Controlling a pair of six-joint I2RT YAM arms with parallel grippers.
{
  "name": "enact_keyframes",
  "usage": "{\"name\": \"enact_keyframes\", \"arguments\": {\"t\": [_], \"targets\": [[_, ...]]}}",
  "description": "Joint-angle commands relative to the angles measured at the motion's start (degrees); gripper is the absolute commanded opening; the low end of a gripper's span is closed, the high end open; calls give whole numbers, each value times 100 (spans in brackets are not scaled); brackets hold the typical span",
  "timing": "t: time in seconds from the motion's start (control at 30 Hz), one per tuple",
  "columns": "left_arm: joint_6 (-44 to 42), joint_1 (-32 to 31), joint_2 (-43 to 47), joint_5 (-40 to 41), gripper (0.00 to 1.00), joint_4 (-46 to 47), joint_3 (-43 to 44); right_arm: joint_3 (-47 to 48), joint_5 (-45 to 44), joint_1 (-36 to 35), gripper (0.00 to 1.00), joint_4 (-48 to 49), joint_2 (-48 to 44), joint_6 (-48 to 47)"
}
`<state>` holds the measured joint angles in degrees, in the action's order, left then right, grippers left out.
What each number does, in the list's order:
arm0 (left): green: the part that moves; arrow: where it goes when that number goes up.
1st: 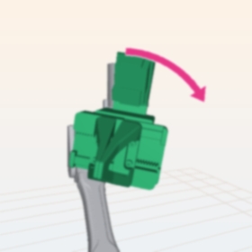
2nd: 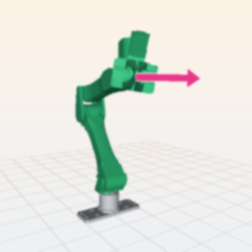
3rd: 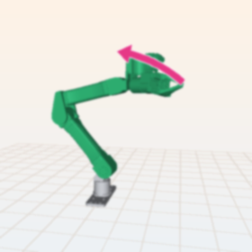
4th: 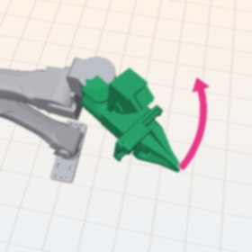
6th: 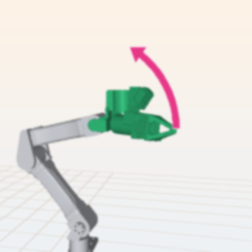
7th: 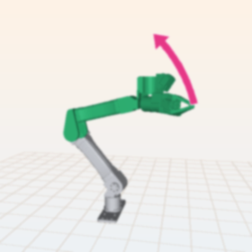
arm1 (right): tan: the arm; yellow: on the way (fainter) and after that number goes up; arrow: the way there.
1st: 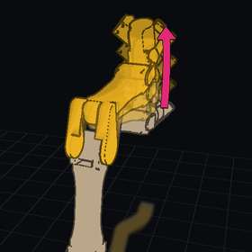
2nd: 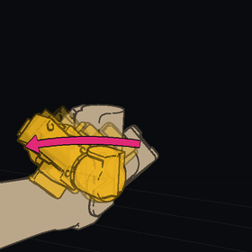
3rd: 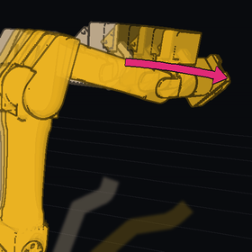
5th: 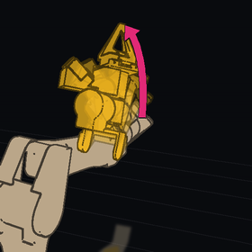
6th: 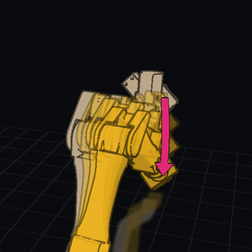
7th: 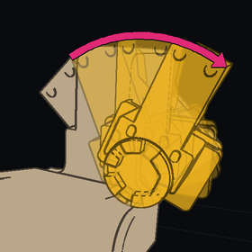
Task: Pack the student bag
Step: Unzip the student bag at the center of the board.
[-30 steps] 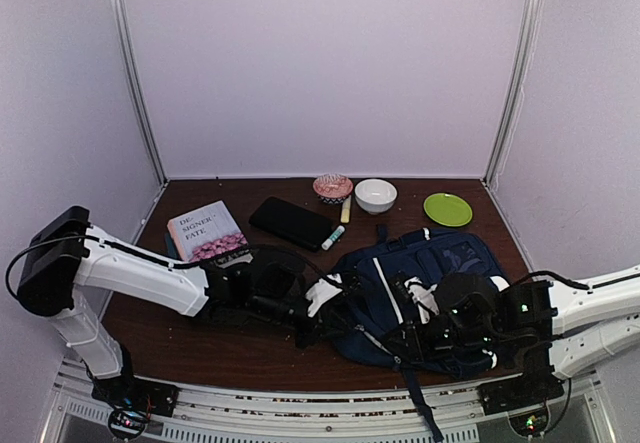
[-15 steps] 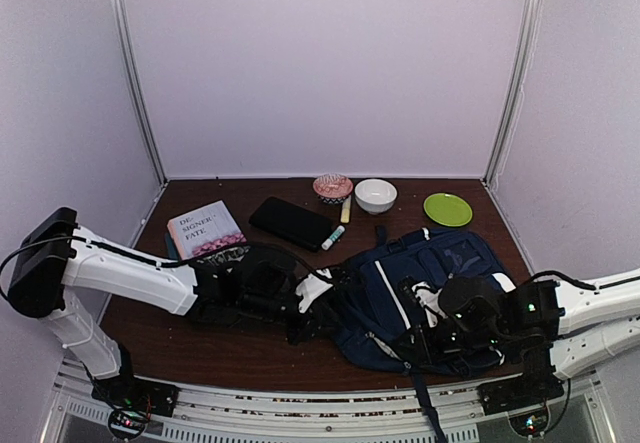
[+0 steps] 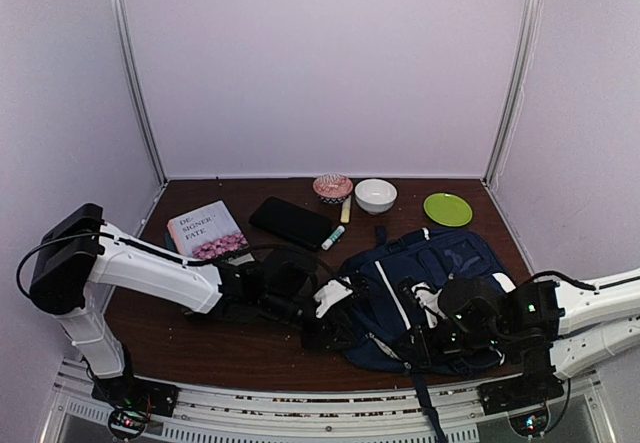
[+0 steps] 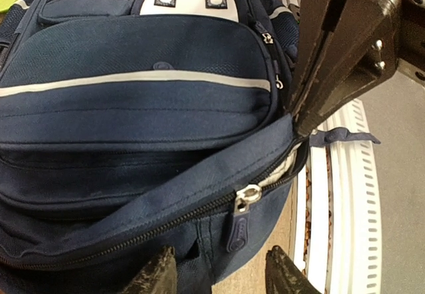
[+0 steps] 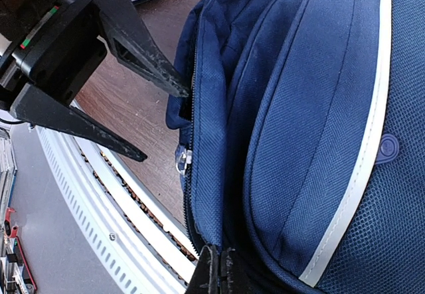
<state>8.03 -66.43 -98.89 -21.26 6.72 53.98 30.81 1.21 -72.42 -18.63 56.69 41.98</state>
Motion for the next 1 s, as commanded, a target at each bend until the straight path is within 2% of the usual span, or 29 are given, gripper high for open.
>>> {"name": "enact_keyframes", "arguments": {"t": [0.0,0.67,0.8,0.97], "targets": [[-48,-56,-136,-95,80,104,279,204,-218,-35,0,140,-3,30],[-90,-210,-697,449,80,194,521,295,-192,-61,0,237,-9,-2],[-141,-261,-765,414,69,136,617,302,-213,-68,0,242,0,4],[-95,-317,-786,514,34,98,673,316,-214,-66,0,237,2,-1]]}}
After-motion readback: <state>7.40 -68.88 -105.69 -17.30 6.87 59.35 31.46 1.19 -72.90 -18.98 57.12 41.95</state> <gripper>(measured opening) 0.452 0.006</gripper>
